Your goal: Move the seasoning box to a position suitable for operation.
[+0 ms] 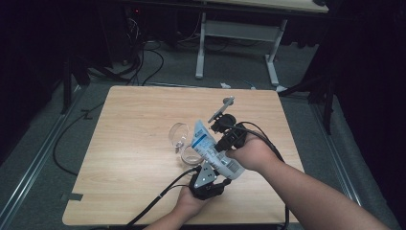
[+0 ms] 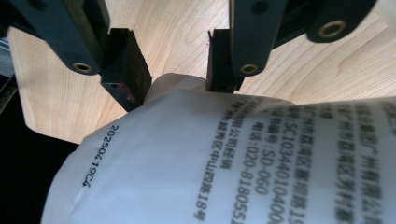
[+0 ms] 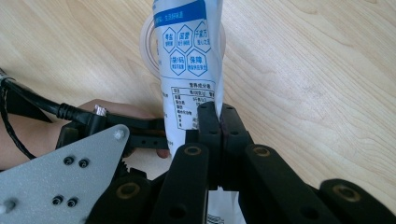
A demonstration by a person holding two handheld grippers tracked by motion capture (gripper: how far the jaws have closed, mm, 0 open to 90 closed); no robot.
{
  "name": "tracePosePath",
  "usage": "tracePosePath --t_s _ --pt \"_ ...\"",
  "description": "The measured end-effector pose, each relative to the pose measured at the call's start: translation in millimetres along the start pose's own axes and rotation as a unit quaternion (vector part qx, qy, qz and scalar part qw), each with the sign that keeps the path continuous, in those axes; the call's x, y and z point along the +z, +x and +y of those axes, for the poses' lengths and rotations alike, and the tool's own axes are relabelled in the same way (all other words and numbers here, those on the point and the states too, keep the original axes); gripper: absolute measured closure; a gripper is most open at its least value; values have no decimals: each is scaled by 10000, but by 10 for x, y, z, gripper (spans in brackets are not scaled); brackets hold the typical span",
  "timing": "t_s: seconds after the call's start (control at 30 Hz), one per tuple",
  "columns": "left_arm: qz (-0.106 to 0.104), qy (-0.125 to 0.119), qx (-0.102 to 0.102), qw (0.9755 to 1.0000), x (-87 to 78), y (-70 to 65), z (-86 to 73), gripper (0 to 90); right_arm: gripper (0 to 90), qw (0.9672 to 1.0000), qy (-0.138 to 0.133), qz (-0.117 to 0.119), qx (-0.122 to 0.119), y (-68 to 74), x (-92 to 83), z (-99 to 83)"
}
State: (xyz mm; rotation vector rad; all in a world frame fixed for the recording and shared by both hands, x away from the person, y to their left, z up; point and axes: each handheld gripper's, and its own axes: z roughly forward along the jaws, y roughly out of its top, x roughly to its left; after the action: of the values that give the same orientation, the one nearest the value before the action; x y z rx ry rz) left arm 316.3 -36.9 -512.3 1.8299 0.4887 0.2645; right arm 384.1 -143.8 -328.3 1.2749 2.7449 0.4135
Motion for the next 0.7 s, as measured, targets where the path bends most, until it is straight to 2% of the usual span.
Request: tracePosePath --t_s 0.03,0.13,0.2,0.27,0.47,0.57,0.7 --pt "61 11 2 10000 4 -6 -3 587 900 10000 -10 -6 -42 -5 -1 0" --pt "330 -3 19 9995 5 -25 0 528 900 10000 -70 -13 43 -1 -33 0" --pt "424 -25 33 9991 2 -38 5 517 900 9999 -78 4 82 14 -51 -4" --pt "499 -28 84 9987 -6 -61 11 518 900 9999 -109 -24 8 23 -59 -6" --pt "564 10 39 9984 -24 -71 3 557 900 9999 -129 21 -17 37 -52 -17" --pt "499 52 48 9987 -29 -75 -3 576 900 9999 -95 20 -57 50 -37 -16" --pt "402 31 -78 9992 -54 -70 -3 621 900 10000 -57 40 -42 56 -23 -14"
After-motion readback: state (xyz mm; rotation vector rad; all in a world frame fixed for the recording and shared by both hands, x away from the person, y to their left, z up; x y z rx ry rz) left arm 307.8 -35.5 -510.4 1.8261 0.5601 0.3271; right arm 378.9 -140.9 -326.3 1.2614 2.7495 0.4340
